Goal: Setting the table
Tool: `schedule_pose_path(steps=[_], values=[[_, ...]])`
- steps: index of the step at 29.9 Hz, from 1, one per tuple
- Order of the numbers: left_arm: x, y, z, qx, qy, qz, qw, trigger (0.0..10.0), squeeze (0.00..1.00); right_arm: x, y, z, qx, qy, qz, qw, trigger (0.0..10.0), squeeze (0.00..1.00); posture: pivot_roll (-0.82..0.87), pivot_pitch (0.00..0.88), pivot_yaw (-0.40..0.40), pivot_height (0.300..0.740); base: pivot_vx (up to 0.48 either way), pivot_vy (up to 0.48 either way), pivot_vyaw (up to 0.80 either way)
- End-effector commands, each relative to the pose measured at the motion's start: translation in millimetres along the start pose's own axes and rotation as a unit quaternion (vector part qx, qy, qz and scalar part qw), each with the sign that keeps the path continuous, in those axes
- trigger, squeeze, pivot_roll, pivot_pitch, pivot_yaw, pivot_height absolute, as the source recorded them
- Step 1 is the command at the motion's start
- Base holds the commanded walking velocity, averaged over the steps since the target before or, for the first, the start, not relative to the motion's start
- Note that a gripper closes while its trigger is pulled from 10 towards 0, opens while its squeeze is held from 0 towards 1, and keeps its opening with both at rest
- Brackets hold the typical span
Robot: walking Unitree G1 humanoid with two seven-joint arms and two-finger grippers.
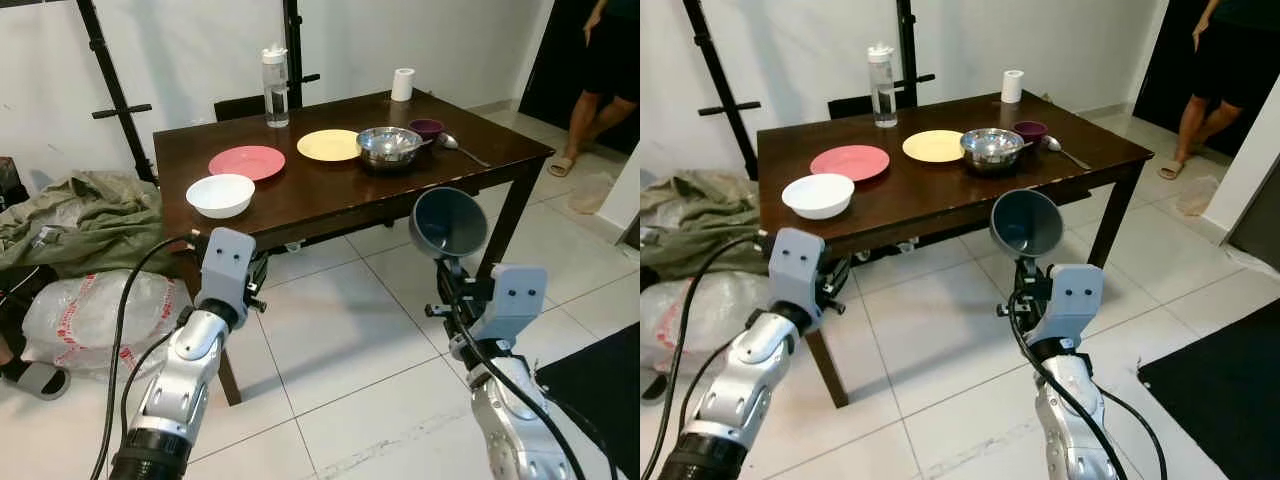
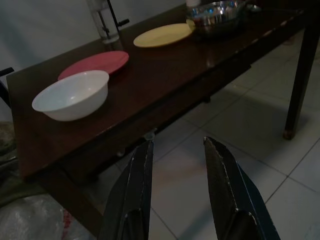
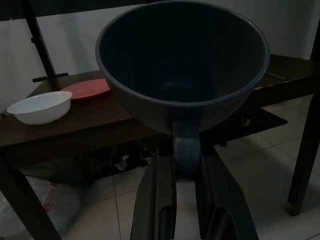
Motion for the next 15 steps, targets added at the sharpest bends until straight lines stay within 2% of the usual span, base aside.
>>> schedule_pose_path(steps=[1, 15], values=[[-10.2, 0.4, 3.6, -0.001, 0.014, -0.005, 1.000, 10.0, 0.00, -2.8, 3.6, 2.3, 0.004, 0.001, -0.001, 1.000, 10.0, 0.00, -0.03, 0.025, 0.131, 0.740, 0.000, 0.000, 0.00], [-13.2, -1.4, 5.2, -0.002, 0.018, -0.004, 1.000, 10.0, 0.00, -2.6, 5.3, 2.3, 0.007, 0.001, -0.001, 1.000, 10.0, 0.00, -0.03, 0.028, 0.127, 0.740, 0.000, 0.000, 0.00]])
Point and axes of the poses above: a point about 5 cm out from each wrist's last joint towards the gripper, its own z axis pointing back from the gripper into the wrist, its own x axis along the axis of the wrist's last joint, y = z × x, the point moved 5 cm from there along -z, pointing out of the wrist towards the gripper, and after that the axes turned 13 degrees about z, right-handed, at the moved point
